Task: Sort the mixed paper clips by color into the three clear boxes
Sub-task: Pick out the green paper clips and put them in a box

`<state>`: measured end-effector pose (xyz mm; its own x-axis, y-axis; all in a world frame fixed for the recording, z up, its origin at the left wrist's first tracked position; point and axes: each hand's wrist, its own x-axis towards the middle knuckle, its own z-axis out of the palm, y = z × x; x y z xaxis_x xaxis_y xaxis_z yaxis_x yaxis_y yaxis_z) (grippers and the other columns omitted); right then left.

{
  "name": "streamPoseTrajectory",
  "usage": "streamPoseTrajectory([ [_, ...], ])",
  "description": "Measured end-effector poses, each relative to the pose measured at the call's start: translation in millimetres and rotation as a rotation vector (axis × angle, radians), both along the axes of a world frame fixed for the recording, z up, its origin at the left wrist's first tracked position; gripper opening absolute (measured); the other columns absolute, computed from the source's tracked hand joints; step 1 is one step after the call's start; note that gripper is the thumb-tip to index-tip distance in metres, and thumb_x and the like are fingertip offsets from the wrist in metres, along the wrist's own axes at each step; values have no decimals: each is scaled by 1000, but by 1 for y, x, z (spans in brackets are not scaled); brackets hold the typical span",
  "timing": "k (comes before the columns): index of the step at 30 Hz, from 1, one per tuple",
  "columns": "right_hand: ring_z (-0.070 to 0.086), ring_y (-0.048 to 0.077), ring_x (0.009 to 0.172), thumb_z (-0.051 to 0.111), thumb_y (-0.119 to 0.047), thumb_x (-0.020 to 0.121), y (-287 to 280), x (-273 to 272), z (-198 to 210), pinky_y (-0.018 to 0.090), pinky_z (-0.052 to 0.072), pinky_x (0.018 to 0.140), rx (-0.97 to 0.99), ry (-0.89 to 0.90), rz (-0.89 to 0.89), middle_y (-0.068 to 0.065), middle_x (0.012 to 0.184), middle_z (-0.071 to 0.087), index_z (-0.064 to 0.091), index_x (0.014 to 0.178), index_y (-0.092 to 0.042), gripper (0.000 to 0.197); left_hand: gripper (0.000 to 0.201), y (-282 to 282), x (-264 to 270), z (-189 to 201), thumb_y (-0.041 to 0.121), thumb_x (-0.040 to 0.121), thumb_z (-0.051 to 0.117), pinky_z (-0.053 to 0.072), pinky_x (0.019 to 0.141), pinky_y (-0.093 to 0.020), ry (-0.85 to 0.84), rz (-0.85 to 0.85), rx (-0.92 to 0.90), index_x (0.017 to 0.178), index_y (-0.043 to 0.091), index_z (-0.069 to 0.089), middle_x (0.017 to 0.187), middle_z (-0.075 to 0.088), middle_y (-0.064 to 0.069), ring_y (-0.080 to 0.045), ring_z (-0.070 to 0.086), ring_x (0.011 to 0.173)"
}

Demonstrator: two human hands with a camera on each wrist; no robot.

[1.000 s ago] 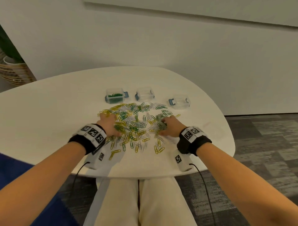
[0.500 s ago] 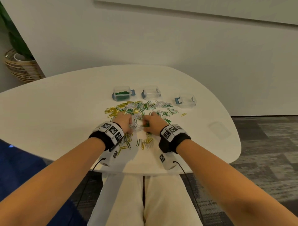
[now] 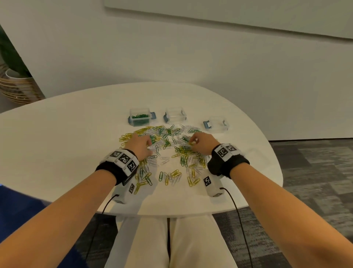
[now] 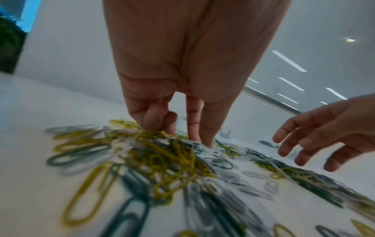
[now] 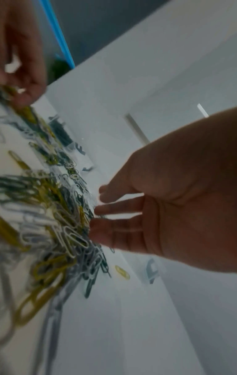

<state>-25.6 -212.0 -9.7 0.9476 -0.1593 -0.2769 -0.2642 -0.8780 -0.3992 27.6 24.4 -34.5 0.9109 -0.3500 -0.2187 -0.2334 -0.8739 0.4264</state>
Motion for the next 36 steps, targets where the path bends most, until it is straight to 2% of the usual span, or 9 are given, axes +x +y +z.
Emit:
streamPoseTrajectory([
  [2,52,27,113,70,-27,83,4,3,-10,29,41,87,-98,68,64,10,124,52,56,124,-17,44,27,-13,-5,4,25,84,68,41,82,-27,-26,-62,-31,108,20,58,125,42,-10,-23,53,100],
  [4,52,27,107,73,-32,80,12,2,-16,30,41,85,-90,51,85,10,121,48,56,121,-21,46,27,-27,-8,6,23,84,68,40,80,-24,-4,-162,-36,109,19,60,122,47,-8,-21,54,100],
  [10,59,25,91,61,-4,86,15,-2,-19,31,50,80,49,-101,77,7,99,61,67,102,-7,17,37,-59,-14,3,23,83,68,38,85,-26,14,-286,9,119,18,58,121,46,-9,-25,51,109],
  [15,62,24,85,42,6,87,-7,-7,-9,35,54,80,288,-108,-87,9,107,64,66,99,-10,32,25,-62,-10,1,11,83,67,43,87,-29,9,-272,48,107,12,60,120,48,-10,-27,55,104],
  [19,56,21,105,51,4,83,-19,-14,-6,23,40,83,74,-121,22,5,116,63,66,108,-13,34,29,-49,-7,6,19,84,68,38,75,-24,19,-259,-13,109,12,58,105,54,-6,-20,53,94],
  [24,56,17,94,64,-14,84,7,-29,-14,30,47,83,38,-43,410,2,106,60,66,110,-23,28,19,-32,-17,17,16,82,68,37,72,-22,-16,-288,27,100,17,61,96,47,5,-15,49,90],
  [27,54,17,98,66,-23,84,18,-29,-20,33,48,86,-88,-20,491,1,110,55,60,118,-24,34,21,-34,-31,22,25,82,70,39,63,-19,90,-323,84,96,11,63,83,51,7,-15,52,83],
  [32,55,18,102,64,-22,87,17,-24,-21,35,49,87,-106,-31,535,0,112,56,62,114,-19,27,38,-39,-46,13,41,79,71,46,63,-30,163,-322,346,63,13,50,63,51,0,-19,54,63],
  [36,55,21,97,62,-25,88,14,-26,-19,35,49,80,-170,-46,567,-1,102,52,63,100,-18,14,25,-38,-48,12,31,81,71,55,80,-38,118,-275,341,76,11,57,85,65,-5,-25,65,85],
])
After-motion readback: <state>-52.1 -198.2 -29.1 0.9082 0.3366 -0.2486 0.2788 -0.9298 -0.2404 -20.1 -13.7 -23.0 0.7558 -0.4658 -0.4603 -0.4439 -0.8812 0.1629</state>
